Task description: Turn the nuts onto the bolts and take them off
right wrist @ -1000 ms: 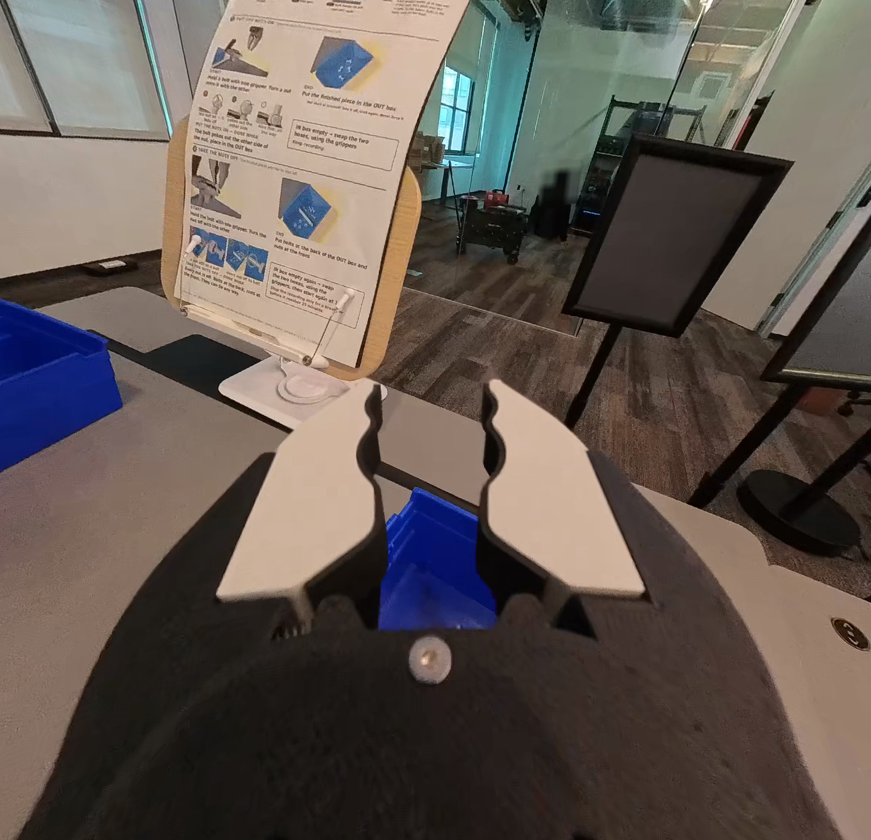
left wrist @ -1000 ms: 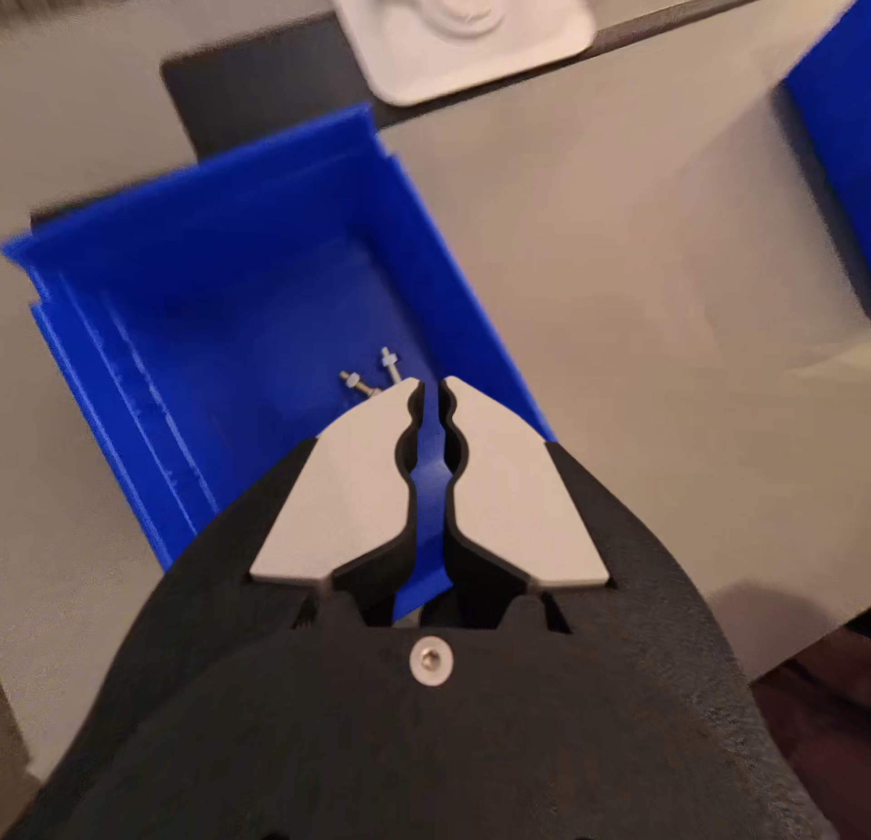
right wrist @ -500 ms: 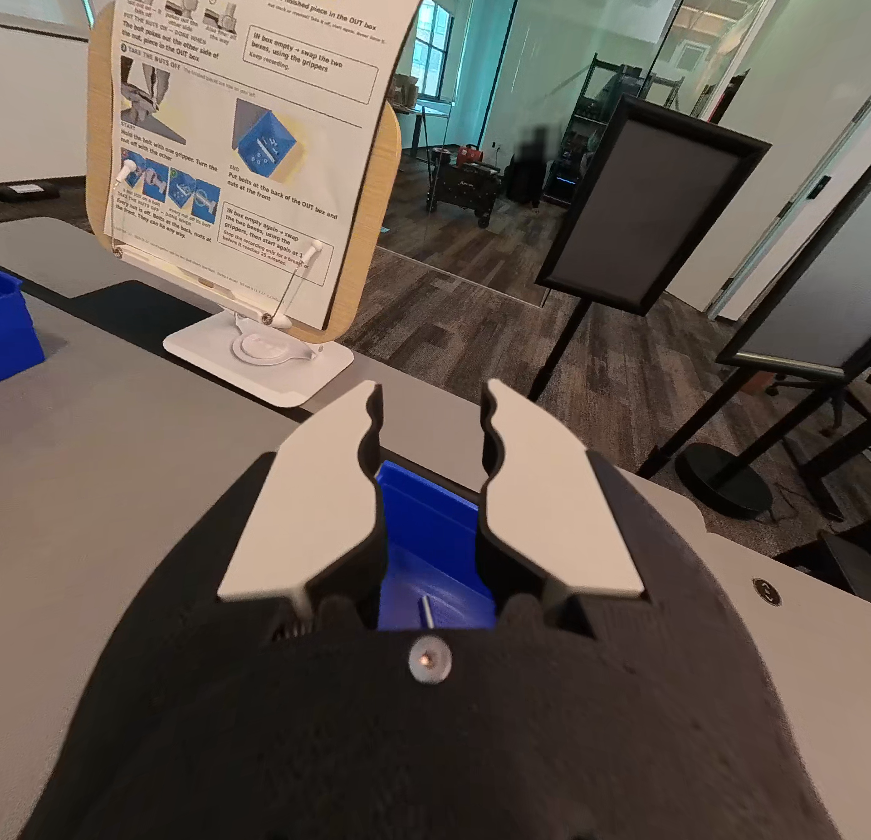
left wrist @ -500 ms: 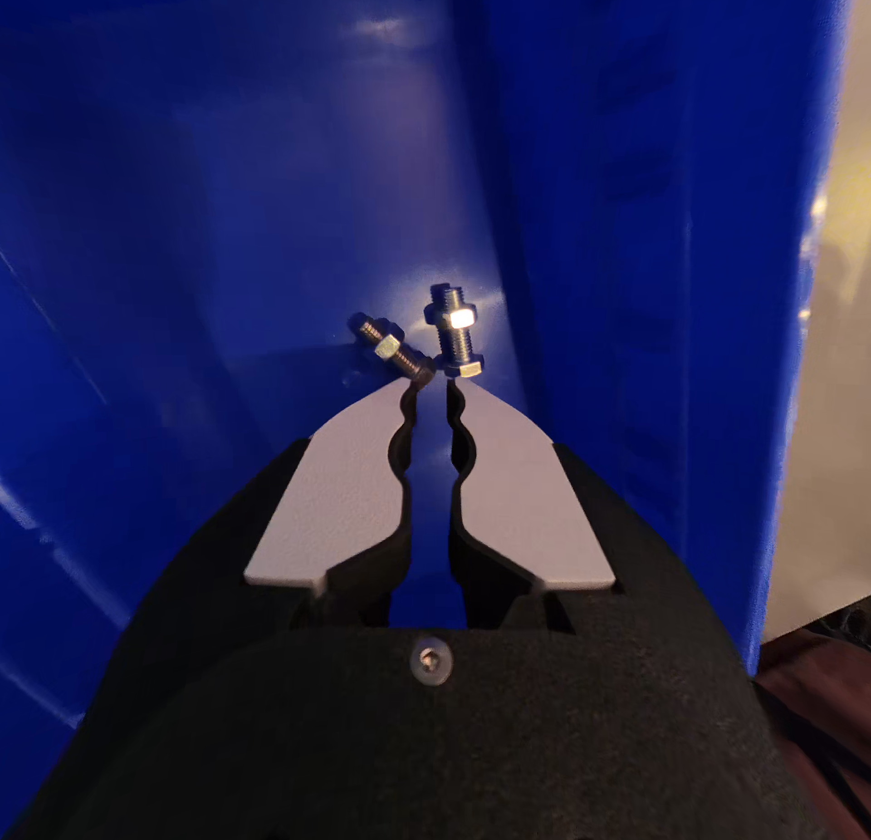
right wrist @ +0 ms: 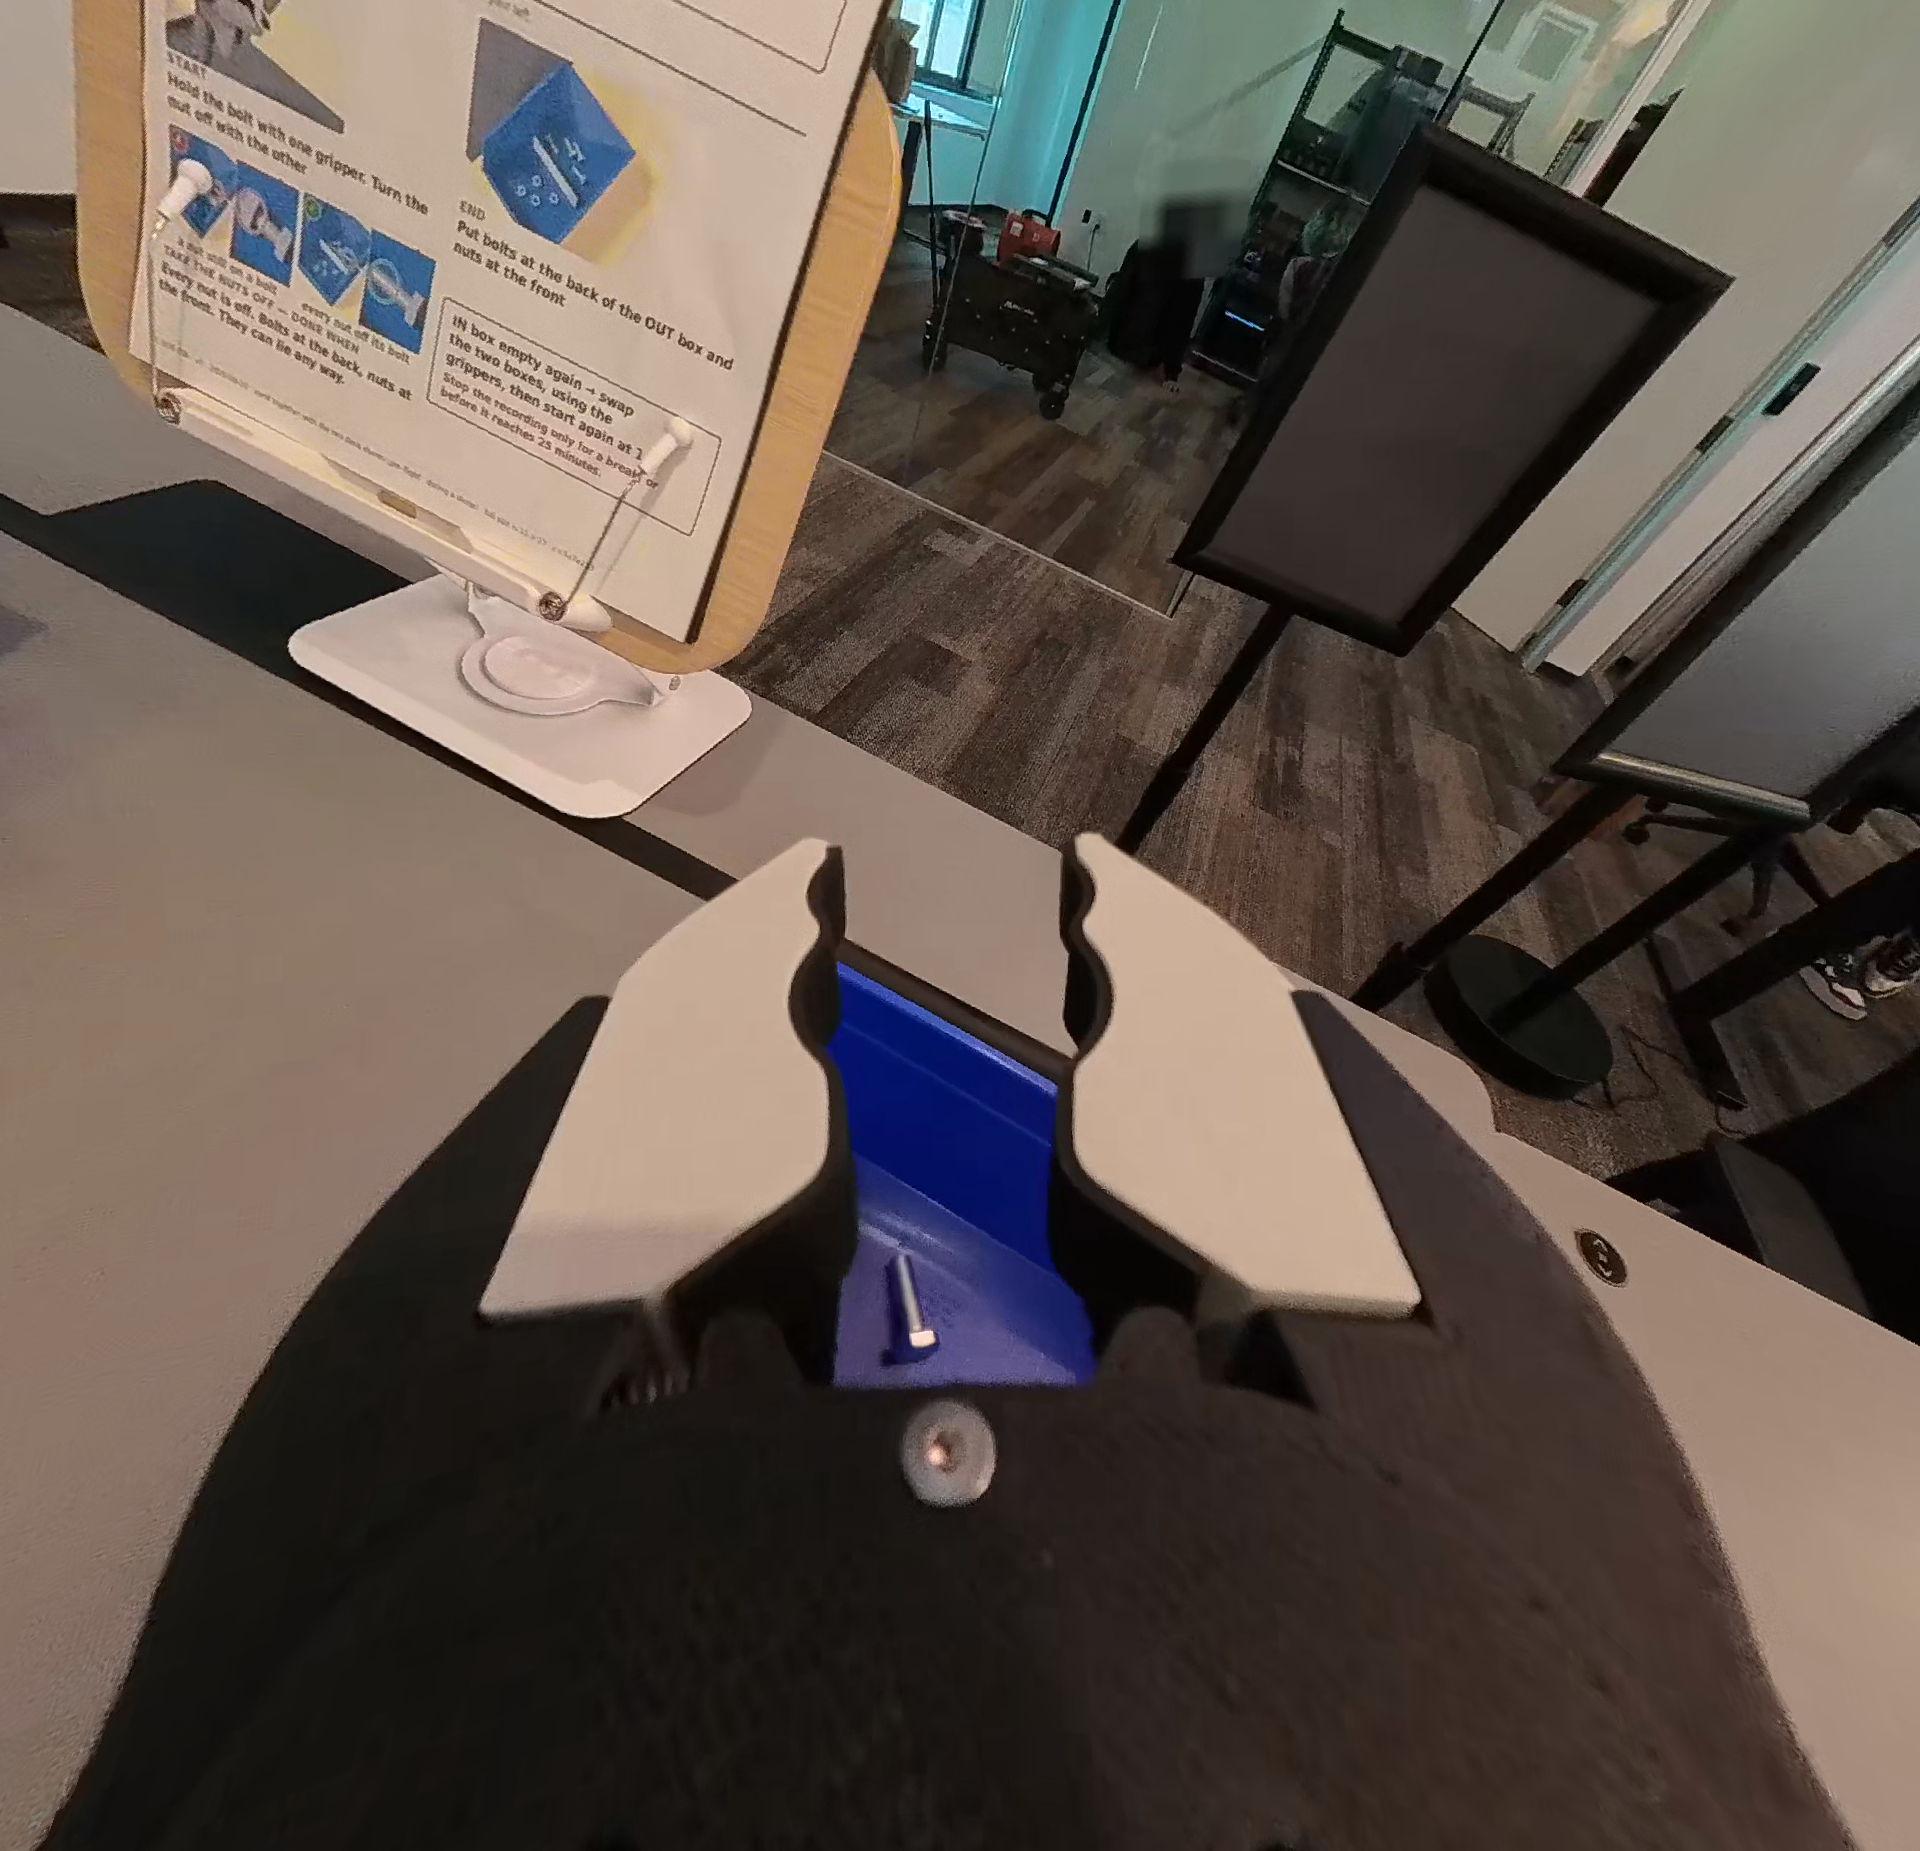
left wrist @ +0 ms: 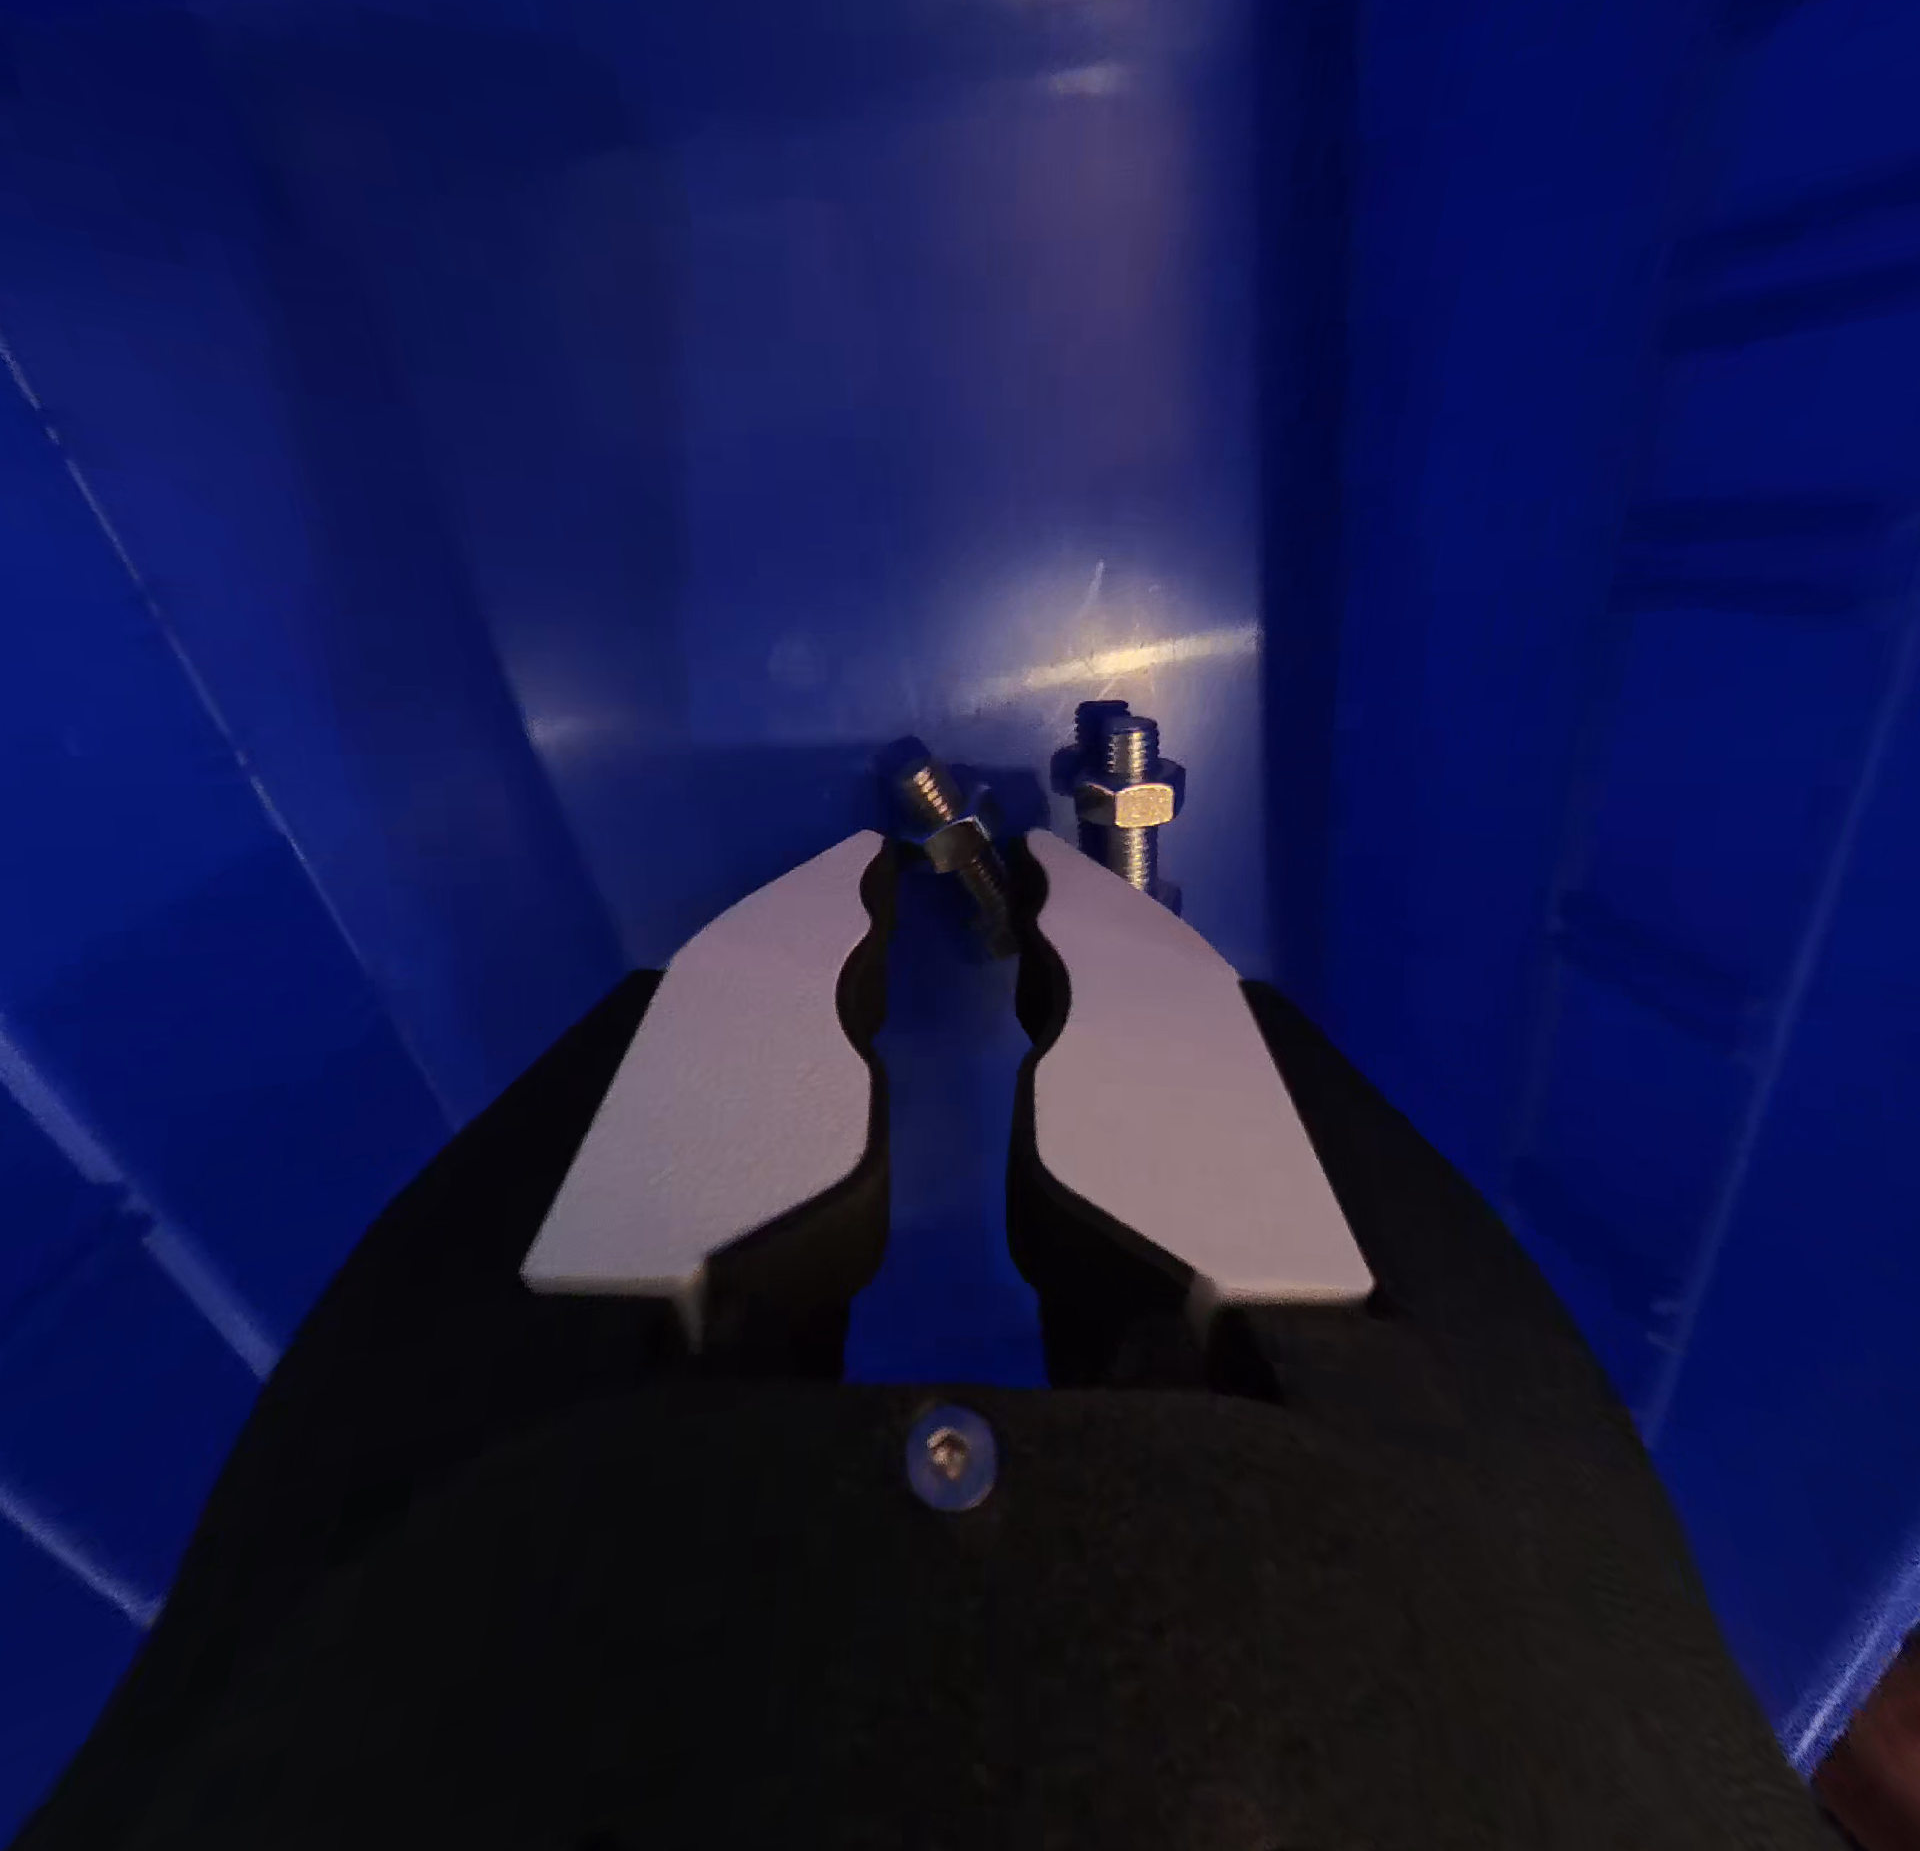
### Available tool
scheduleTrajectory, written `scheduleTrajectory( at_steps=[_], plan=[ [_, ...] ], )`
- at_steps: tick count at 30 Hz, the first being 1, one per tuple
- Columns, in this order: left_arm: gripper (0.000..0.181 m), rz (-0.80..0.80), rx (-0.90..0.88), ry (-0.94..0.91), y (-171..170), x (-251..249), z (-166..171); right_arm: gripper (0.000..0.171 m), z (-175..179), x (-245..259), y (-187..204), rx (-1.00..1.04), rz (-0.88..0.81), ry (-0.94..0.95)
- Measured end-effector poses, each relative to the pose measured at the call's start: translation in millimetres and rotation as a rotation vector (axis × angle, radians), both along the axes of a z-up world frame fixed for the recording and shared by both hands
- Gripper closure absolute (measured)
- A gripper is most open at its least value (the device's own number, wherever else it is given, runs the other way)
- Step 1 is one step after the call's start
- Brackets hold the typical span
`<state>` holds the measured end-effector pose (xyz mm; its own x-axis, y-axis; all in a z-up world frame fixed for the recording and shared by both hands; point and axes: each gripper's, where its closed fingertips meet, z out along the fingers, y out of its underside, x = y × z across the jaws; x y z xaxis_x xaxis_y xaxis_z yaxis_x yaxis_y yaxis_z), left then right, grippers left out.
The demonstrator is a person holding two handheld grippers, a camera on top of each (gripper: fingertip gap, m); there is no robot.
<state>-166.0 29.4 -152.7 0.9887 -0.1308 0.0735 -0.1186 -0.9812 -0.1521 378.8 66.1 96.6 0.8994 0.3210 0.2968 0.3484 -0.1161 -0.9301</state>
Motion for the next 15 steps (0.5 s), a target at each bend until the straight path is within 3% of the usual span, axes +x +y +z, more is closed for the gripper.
scheduleTrajectory(
  at_steps=[5, 7, 11, 15],
  plan=[
    [0.162, -0.049, 0.014, 0.115, -1.3, -16.4, 7.0, 0.131, -5.9, -6.8, 1.8, -0.021, 0.012, -0.033],
    [0.162, -0.025, 0.095, 0.054, 4.7, -17.3, 24.9, 0.131, -3.2, -11.5, 0.8, -0.005, 0.020, -0.039],
    [0.172, -0.137, 0.428, -0.279, 16.4, 32.1, 106.5, 0.132, 14.0, -48.6, -11.0, 0.063, 0.157, 0.020],
    [0.172, -0.504, 0.672, -0.647, -17.2, 131.2, 194.8, 0.136, 37.4, -142.0, -59.8, 0.092, 0.610, 0.227]
  ],
)
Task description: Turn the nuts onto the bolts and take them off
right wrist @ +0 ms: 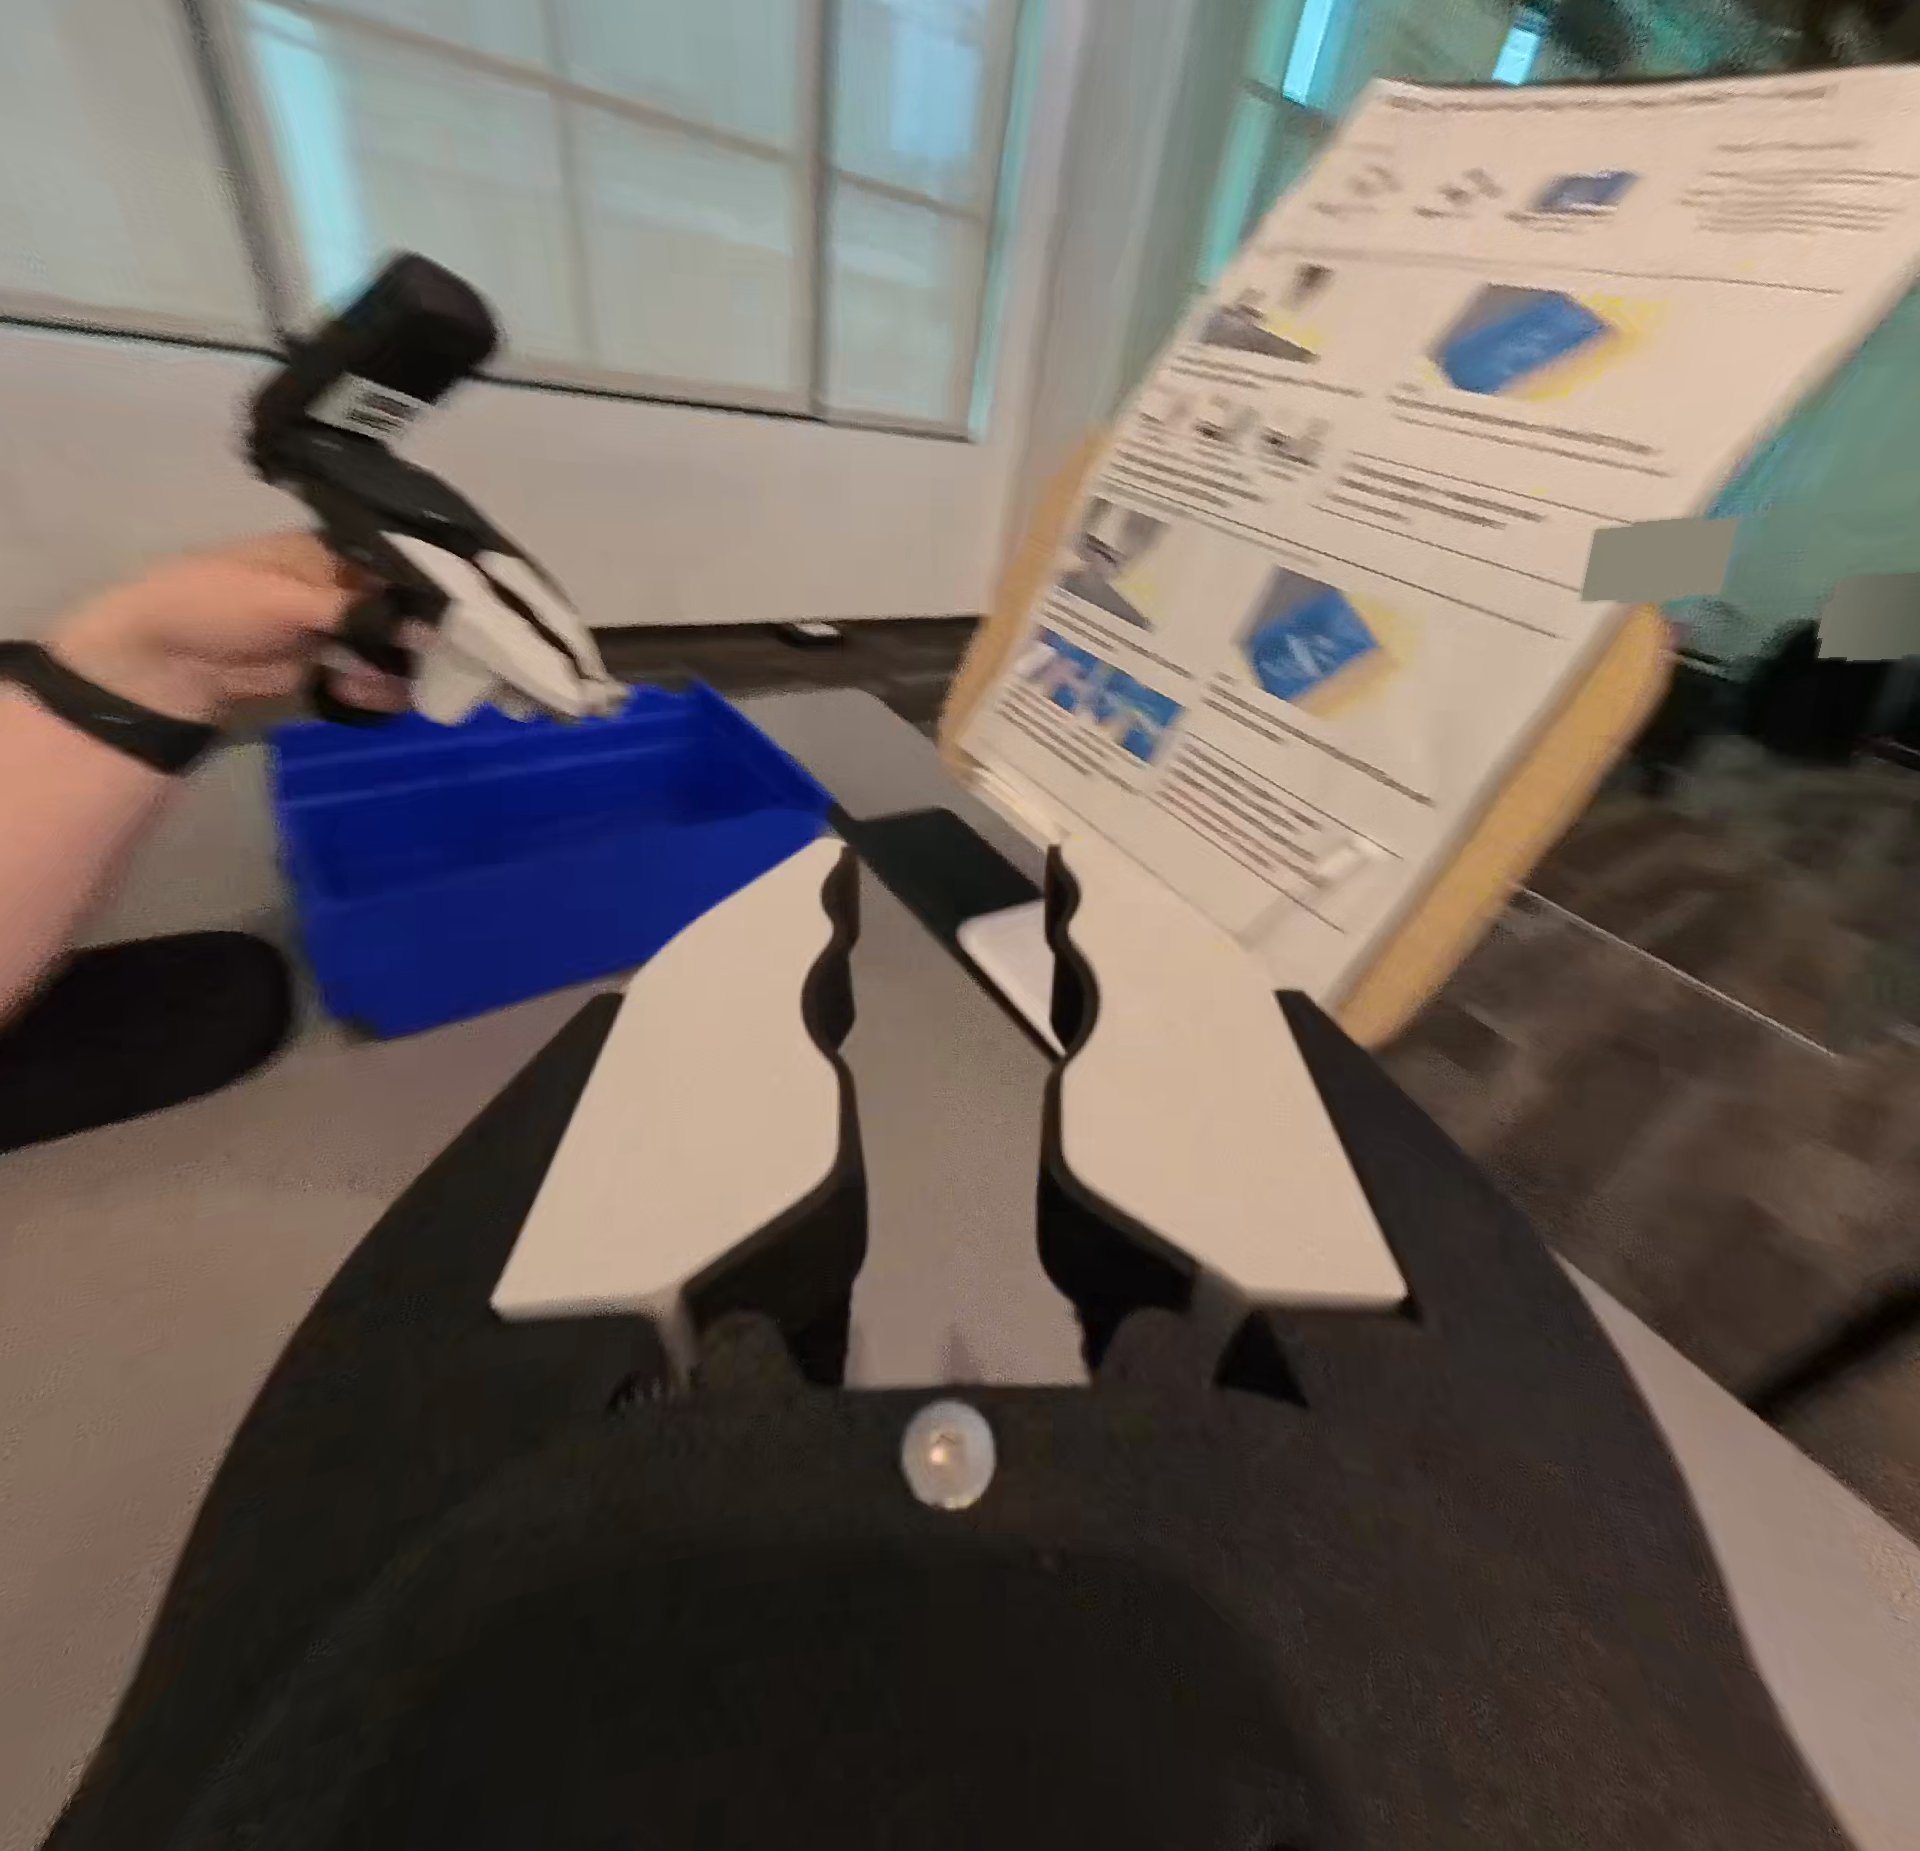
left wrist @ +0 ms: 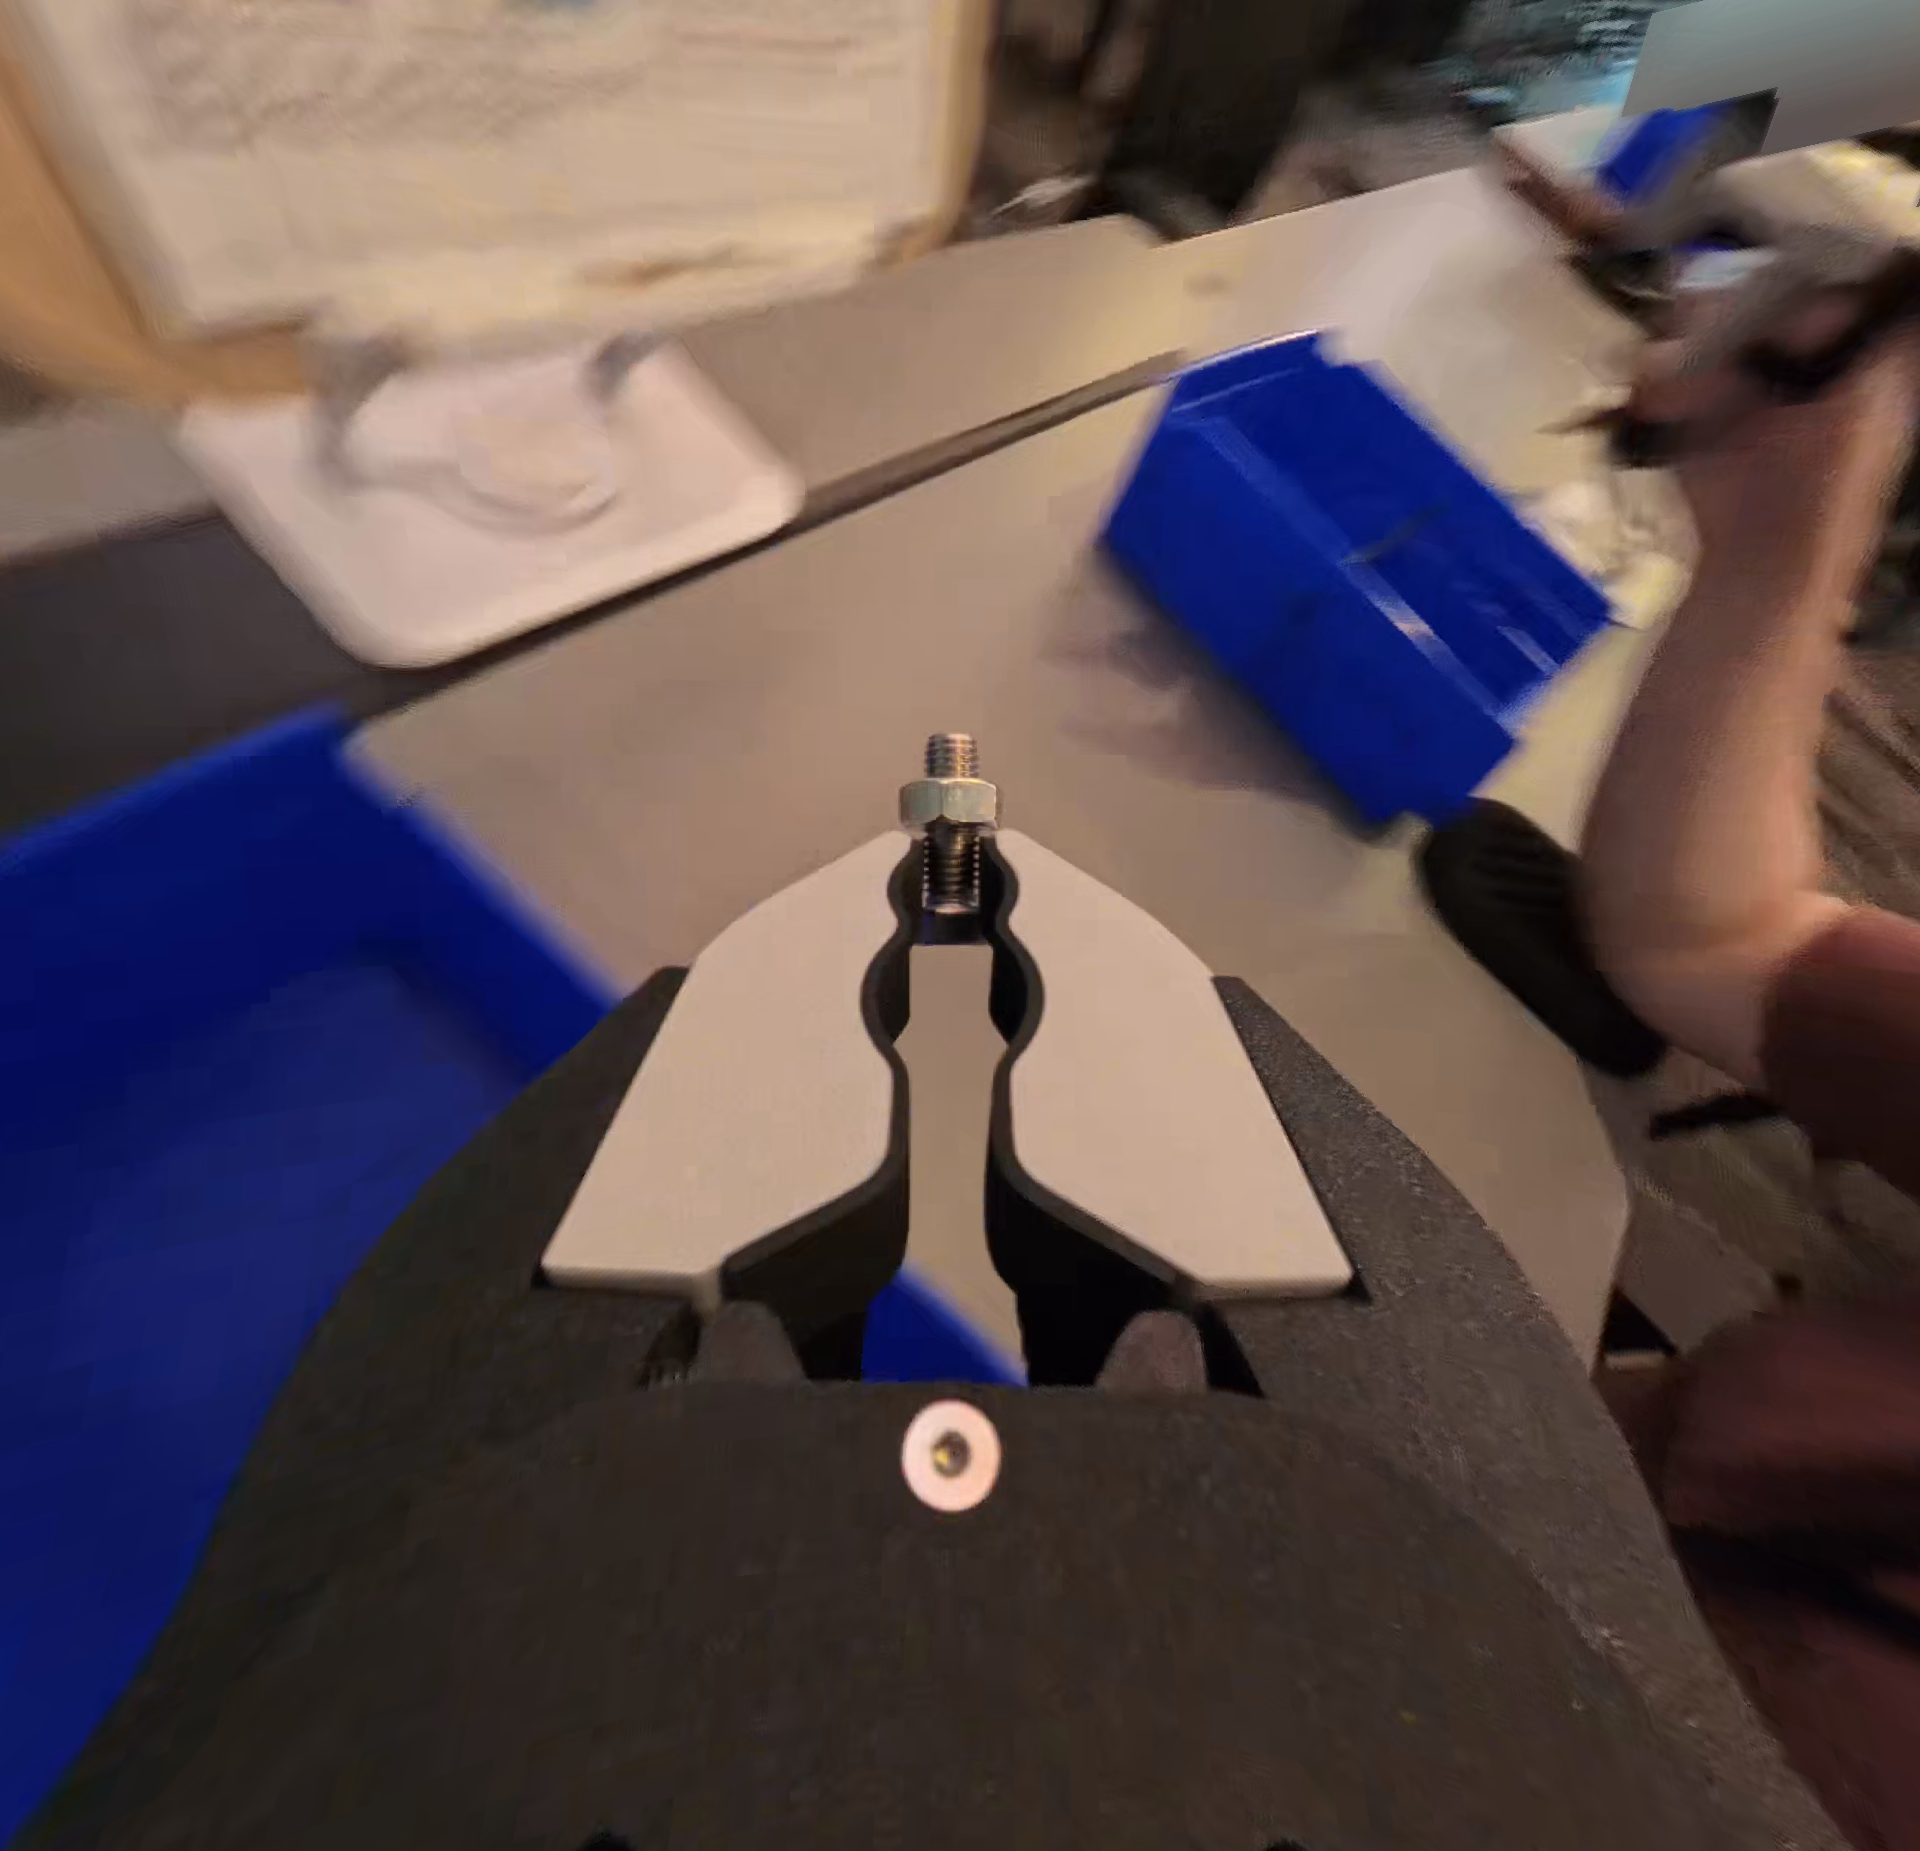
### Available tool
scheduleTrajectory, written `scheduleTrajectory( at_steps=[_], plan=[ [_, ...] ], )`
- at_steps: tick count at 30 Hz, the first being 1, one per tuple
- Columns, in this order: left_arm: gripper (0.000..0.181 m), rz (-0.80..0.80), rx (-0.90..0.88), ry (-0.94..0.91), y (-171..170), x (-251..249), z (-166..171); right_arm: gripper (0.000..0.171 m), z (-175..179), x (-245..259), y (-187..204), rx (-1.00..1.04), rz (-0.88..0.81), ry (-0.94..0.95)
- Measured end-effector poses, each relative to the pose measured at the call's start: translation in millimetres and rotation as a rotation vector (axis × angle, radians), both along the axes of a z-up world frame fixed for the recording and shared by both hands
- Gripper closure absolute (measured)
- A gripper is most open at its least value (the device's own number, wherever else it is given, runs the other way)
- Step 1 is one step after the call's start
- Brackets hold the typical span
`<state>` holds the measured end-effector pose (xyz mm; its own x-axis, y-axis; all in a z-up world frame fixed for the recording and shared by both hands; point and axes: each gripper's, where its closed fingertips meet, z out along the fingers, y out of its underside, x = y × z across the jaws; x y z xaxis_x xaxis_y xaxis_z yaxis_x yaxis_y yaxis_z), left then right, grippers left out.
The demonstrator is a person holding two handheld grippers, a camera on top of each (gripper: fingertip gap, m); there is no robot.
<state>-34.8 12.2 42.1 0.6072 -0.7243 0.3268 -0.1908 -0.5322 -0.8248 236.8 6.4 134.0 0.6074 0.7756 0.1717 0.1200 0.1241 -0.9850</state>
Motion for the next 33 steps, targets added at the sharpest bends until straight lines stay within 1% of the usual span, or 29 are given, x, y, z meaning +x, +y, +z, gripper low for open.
scheduleTrajectory(
  at_steps=[1, 3, 4, 6, 9, 13, 17, 19, 22, 23, 24, 28, 29, 31, 33],
  plan=[
    [0.172, -0.083, 0.070, -0.022, -11.5, 21.5, 14.2, 0.140, 4.9, -25.4, -20.3, -0.012, 0.151, 0.051],
    [0.172, -0.211, 0.203, -0.052, -34.1, 60.0, 35.9, 0.140, 11.9, -66.7, -61.2, -0.052, 0.426, 0.140],
    [0.172, -0.267, 0.247, -0.065, -46.0, 77.0, 43.3, 0.140, 13.0, -81.3, -76.1, -0.084, 0.523, 0.174],
    [0.172, -0.369, 0.285, -0.096, -69.8, 104.9, 52.5, 0.139, 12.1, -101.4, -92.5, -0.134, 0.631, 0.225],
    [0.172, -0.441, 0.292, -0.110, -91.3, 125.8, 57.7, 0.139, 5.7, -115.5, -92.4, -0.146, 0.650, 0.263],
    [0.172, -0.468, 0.313, -0.109, -101.5, 136.0, 59.8, 0.141, -2.2, -126.9, -92.3, -0.214, 0.702, 0.317],
    [0.172, -0.483, 0.316, -0.122, -105.4, 139.8, 61.5, 0.148, -8.6, -133.0, -90.2, -0.251, 0.723, 0.343],
    [0.172, -0.463, 0.331, -0.108, -101.8, 139.5, 60.3, 0.151, -12.5, -134.0, -88.9, -0.271, 0.734, 0.337],
    [0.172, -0.467, 0.329, -0.101, -102.6, 140.5, 58.9, 0.153, -16.3, -135.1, -87.3, -0.289, 0.746, 0.335],
    [0.172, -0.468, 0.331, -0.103, -103.1, 141.1, 59.3, 0.155, -17.1, -135.5, -87.8, -0.297, 0.756, 0.336],
    [0.172, -0.465, 0.334, -0.098, -102.8, 141.3, 58.9, 0.161, -17.2, -135.4, -89.1, -0.305, 0.772, 0.341],
    [0.171, -0.475, 0.350, -0.088, -104.1, 142.4, 57.1, 0.161, -17.4, -134.5, -90.7, -0.313, 0.791, 0.341],
    [0.169, -0.487, 0.346, -0.078, -106.1, 141.9, 55.8, 0.161, -17.2, -134.2, -90.4, -0.306, 0.782, 0.334],
    [0.147, -0.478, 0.350, -0.032, -105.8, 136.9, 53.5, 0.161, -16.6, -132.1, -91.0, -0.275, 0.761, 0.299],
    [0.134, -0.441, 0.404, 0.047, -100.8, 129.6, 50.1, 0.161, -15.7, -130.1, -93.7, -0.224, 0.736, 0.240]
  ],
)
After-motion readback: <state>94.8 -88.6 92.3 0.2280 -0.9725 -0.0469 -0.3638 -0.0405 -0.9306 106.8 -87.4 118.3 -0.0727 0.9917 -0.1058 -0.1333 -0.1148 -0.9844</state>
